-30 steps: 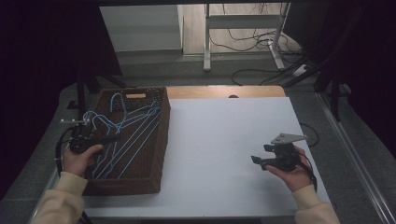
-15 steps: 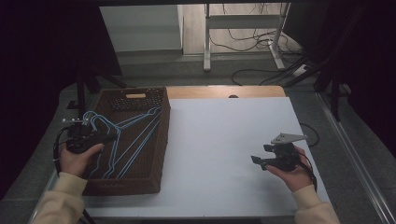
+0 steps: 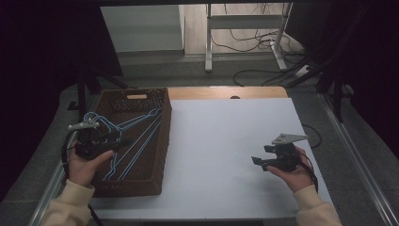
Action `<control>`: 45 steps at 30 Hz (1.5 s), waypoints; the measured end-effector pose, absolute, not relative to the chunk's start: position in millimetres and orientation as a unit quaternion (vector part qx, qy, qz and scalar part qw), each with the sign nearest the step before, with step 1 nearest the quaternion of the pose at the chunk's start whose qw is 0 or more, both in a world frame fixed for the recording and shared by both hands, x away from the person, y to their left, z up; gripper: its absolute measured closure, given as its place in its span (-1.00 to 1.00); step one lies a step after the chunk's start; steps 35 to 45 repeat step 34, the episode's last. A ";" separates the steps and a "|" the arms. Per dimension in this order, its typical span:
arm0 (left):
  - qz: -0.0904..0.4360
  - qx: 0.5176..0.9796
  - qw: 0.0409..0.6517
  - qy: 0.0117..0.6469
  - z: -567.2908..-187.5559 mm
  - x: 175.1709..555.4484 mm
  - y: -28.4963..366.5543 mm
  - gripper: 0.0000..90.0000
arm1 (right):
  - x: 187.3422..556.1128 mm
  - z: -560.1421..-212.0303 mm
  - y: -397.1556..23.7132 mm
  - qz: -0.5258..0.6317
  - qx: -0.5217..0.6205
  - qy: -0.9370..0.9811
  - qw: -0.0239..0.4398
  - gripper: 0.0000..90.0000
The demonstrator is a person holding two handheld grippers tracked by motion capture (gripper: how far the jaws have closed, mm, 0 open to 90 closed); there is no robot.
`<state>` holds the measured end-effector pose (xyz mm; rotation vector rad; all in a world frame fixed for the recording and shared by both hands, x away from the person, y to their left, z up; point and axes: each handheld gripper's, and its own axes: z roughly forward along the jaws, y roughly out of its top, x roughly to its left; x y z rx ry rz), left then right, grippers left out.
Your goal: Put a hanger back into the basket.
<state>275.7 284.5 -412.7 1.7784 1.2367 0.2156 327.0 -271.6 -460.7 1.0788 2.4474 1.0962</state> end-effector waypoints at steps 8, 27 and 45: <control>0.072 0.756 0.470 0.449 -417.5 265.8 248.7 -0.39 | 324.8 -459.5 -271.3 0.382 0.366 0.840 0.120 -0.37; 0.062 0.781 0.479 0.396 -430.3 251.0 228.0 -0.46 | 320.3 -456.4 -284.8 0.404 0.374 0.828 0.108 -0.41; 0.060 0.776 0.477 0.409 -431.6 252.0 228.4 -0.47 | 322.2 -457.9 -283.2 0.406 0.365 0.830 0.114 -0.43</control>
